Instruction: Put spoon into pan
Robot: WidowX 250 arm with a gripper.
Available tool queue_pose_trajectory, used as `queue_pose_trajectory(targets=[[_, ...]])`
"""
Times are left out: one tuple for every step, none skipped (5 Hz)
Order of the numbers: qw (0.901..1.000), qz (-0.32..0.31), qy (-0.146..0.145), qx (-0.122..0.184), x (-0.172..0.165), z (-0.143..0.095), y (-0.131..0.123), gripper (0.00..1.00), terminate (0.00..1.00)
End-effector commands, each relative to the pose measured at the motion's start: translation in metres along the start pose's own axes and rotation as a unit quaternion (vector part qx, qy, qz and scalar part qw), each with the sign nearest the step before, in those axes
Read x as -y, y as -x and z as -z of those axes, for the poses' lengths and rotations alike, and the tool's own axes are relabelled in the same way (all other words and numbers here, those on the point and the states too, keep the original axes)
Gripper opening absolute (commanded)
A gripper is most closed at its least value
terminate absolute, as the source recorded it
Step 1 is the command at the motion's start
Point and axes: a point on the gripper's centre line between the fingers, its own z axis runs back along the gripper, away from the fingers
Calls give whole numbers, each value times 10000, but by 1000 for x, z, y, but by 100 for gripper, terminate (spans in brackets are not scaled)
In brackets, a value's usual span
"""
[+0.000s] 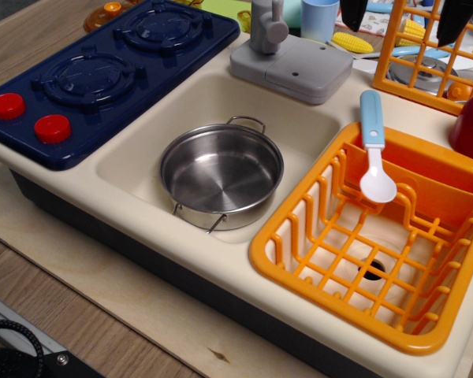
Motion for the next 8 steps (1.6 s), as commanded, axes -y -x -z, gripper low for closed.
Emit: queue_pose_trajectory(targets=[[10000, 0, 0, 0, 0, 0, 0, 100, 0], [9997, -158, 163, 39, -3, 18, 2, 100, 0], [9986, -317, 423, 28, -12, 38, 0, 100, 0], [9986, -309, 422, 75, -14, 51, 1, 100, 0], [9983, -313, 490, 53, -19, 61, 3, 100, 0], [9980, -303, 538, 103, -19, 67, 6, 100, 0], [9984, -243, 418, 302, -10, 70, 9, 100, 0], [9981, -263, 384, 414, -7, 76, 11, 0, 0]])
